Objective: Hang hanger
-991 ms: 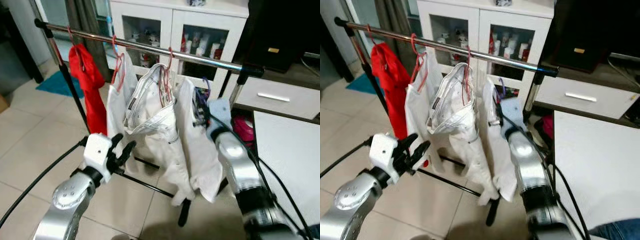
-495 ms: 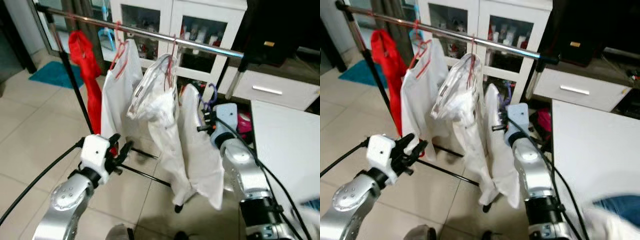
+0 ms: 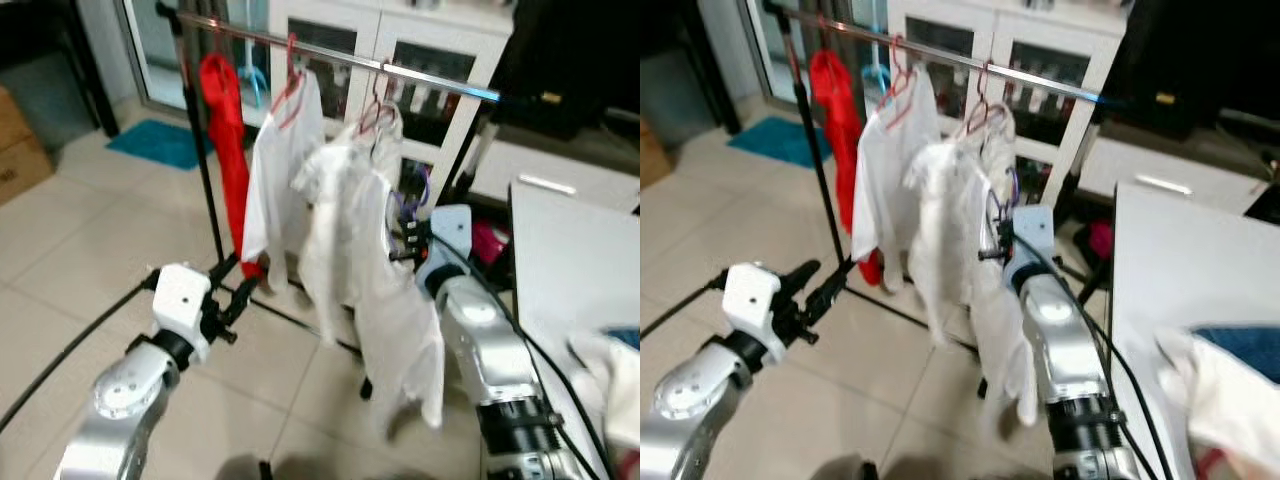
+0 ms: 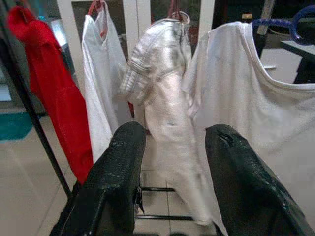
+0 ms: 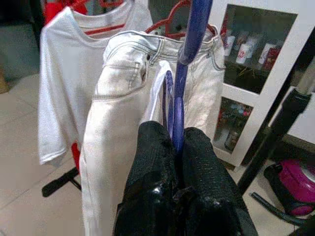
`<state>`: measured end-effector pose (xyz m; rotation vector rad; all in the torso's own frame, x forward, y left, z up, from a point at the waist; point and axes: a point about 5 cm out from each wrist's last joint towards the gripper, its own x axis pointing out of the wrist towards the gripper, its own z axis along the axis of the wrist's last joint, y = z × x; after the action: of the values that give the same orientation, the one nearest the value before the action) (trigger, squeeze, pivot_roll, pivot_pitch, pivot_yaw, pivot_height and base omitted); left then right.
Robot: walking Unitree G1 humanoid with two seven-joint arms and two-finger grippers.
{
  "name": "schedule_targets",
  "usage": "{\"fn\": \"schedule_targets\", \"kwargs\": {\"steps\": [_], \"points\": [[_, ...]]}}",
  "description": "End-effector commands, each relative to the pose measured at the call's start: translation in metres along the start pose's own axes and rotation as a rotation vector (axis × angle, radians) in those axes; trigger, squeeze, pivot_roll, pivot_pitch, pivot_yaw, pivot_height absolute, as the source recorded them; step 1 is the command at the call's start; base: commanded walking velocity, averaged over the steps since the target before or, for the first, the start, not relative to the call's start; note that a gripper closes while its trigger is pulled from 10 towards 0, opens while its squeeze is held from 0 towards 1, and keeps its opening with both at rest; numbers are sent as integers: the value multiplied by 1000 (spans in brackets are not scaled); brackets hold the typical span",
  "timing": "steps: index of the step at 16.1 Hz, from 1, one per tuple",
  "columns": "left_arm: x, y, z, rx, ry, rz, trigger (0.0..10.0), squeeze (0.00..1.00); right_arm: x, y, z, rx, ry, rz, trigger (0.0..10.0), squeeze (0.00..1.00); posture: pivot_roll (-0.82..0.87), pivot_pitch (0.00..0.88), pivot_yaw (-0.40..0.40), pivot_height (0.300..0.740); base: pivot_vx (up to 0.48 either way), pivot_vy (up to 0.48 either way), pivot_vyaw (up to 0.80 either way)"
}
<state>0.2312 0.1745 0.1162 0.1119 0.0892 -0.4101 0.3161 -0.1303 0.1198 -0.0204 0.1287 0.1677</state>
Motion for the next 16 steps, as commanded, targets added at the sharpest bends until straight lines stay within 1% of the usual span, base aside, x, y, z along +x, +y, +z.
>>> {"fn": "schedule_targets", "kwargs": {"steps": [1, 2, 3, 4, 5, 7, 9, 10, 13, 16], "points": [[0, -4, 0, 2, -2, -23, 10000, 0, -1, -5, 6, 5, -17, -18, 0, 0, 70, 0, -39, 740, 0, 0, 0], [0, -4, 1, 0, -7, -24, 10000, 0, -1, -5, 6, 1, -24, -14, 588, 0, 72, 2, -44, 740, 0, 0, 0], [-1, -4, 2, -5, -15, -23, 10000, 0, 0, -4, 6, -14, -12, 1, 10000, 0, 75, 8, -51, 740, 0, 0, 0], [-4, -4, 2, -14, -12, -17, 10000, 0, 0, 0, 4, -24, 1, 43, 10000, 0, 80, 8, -51, 740, 0, 0, 0], [-4, -4, 1, -16, -10, -16, 10000, 0, 0, 1, 4, -24, 2, 56, 10000, 0, 80, 8, -51, 740, 0, 0, 0], [-6, -5, 2, -20, -9, -28, 10000, 0, -1, 7, 2, -6, 7, 117, 10000, 0, 91, 6, -43, 740, 0, 373, 0], [-5, 1, 4, -12, -7, -30, 10000, 0, -2, 12, -1, 30, 10, 133, 10000, 0, 85, 6, -26, 740, 0, 431, 0], [-5, 3, 4, -8, -5, -28, 10000, 0, -4, 15, -1, 27, 12, 149, 10000, 0, 83, 7, -24, 740, 0, 435, 0], [-3, 5, 5, -8, -5, -24, 10000, 0, -6, 16, -2, 24, 19, 165, 10000, 0, 81, 8, -22, 740, 0, 439, 0], [3, 2, 7, 5, 3, -63, 10000, 0, -5, 12, 4, 34, 1, 167, 10000, 0, 80, 0, 19, 740, 0, 434, 0]]}}
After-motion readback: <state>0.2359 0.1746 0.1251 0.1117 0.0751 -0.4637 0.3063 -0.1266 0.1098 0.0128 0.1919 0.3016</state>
